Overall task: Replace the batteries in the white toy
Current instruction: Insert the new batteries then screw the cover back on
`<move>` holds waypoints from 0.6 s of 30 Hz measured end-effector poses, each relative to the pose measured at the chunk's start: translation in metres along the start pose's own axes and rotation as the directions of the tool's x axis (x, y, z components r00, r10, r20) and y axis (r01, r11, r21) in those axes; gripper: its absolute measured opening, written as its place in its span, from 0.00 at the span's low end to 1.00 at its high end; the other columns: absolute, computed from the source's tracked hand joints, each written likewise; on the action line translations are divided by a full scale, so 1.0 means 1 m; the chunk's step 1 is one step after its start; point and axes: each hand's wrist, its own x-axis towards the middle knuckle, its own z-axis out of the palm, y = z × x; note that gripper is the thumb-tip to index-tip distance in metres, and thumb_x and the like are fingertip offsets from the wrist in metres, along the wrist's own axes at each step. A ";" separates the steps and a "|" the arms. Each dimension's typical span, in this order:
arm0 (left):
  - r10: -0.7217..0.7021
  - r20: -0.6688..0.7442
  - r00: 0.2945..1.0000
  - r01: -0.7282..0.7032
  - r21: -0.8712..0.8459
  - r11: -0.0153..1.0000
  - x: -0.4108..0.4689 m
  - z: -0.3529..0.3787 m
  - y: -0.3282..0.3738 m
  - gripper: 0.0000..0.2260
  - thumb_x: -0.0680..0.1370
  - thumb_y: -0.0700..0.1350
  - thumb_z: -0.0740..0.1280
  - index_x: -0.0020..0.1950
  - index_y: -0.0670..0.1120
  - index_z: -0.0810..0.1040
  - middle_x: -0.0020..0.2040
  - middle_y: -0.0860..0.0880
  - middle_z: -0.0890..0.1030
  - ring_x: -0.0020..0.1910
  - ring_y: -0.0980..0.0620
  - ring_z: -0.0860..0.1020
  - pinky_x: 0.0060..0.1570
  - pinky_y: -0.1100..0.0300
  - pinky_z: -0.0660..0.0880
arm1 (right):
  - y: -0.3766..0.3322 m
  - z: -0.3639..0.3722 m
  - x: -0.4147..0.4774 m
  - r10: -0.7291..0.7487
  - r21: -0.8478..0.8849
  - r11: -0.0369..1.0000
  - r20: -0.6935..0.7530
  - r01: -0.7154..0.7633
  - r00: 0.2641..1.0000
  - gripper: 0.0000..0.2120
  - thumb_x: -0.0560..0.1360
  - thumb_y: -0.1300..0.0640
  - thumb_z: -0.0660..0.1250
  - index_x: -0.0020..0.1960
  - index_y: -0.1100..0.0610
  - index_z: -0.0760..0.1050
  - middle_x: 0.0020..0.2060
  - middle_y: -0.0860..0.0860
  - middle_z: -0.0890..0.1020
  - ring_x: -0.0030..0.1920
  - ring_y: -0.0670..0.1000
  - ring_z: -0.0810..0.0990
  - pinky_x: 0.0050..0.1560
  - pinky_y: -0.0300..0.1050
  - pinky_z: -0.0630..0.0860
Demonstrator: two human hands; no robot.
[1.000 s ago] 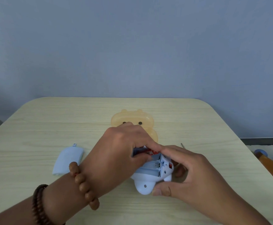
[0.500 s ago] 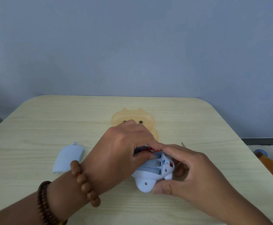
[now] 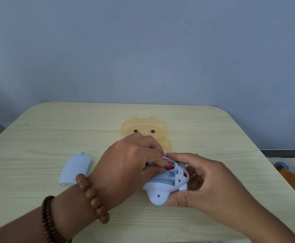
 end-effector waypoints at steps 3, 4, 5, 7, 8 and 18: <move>-0.069 0.031 0.997 0.068 0.033 0.997 0.000 0.000 0.003 0.05 0.72 0.43 0.76 0.44 0.53 0.88 0.48 0.57 0.84 0.46 0.53 0.81 0.41 0.51 0.78 | -0.001 -0.001 0.001 0.015 -0.008 1.000 0.011 -0.015 1.000 0.37 0.56 0.43 0.85 0.62 0.26 0.75 0.48 0.35 0.87 0.37 0.38 0.83 0.41 0.28 0.77; -0.082 0.040 0.996 0.081 0.038 0.996 0.000 -0.001 0.004 0.05 0.73 0.44 0.75 0.46 0.54 0.88 0.50 0.58 0.84 0.47 0.54 0.81 0.42 0.51 0.78 | -0.001 -0.002 0.001 0.020 -0.005 1.000 0.016 -0.020 1.000 0.37 0.56 0.43 0.84 0.62 0.27 0.76 0.49 0.36 0.87 0.37 0.38 0.83 0.41 0.28 0.77; -0.083 0.048 0.995 0.081 0.036 0.996 -0.001 -0.002 0.004 0.06 0.74 0.45 0.74 0.48 0.56 0.87 0.51 0.59 0.84 0.49 0.56 0.80 0.44 0.51 0.79 | 0.000 -0.003 0.001 0.026 -0.004 1.000 0.021 -0.026 0.999 0.37 0.57 0.44 0.84 0.62 0.28 0.76 0.49 0.36 0.87 0.38 0.39 0.83 0.41 0.29 0.77; -0.088 0.098 0.991 0.089 -0.004 0.996 -0.003 -0.008 0.004 0.09 0.75 0.54 0.72 0.54 0.59 0.84 0.54 0.62 0.82 0.52 0.62 0.79 0.47 0.58 0.78 | 0.001 -0.004 0.000 0.044 -0.006 0.999 0.030 -0.044 0.999 0.37 0.57 0.44 0.85 0.63 0.29 0.76 0.51 0.38 0.87 0.42 0.41 0.85 0.43 0.33 0.79; -0.101 0.145 0.984 0.107 -0.034 0.994 -0.005 -0.012 0.004 0.15 0.73 0.61 0.71 0.58 0.61 0.81 0.54 0.64 0.81 0.53 0.64 0.78 0.48 0.62 0.77 | 0.001 -0.005 0.000 0.050 -0.007 0.999 0.033 -0.050 0.998 0.37 0.57 0.43 0.85 0.63 0.30 0.75 0.51 0.38 0.87 0.43 0.42 0.86 0.44 0.35 0.80; -0.128 0.231 0.965 0.154 -0.094 0.984 -0.019 -0.008 0.003 0.37 0.59 0.65 0.78 0.66 0.58 0.74 0.59 0.65 0.74 0.60 0.63 0.73 0.56 0.72 0.68 | -0.003 -0.012 0.011 0.149 0.165 0.973 0.078 -0.161 0.986 0.19 0.69 0.38 0.71 0.59 0.39 0.80 0.40 0.48 0.88 0.47 0.56 0.85 0.51 0.61 0.80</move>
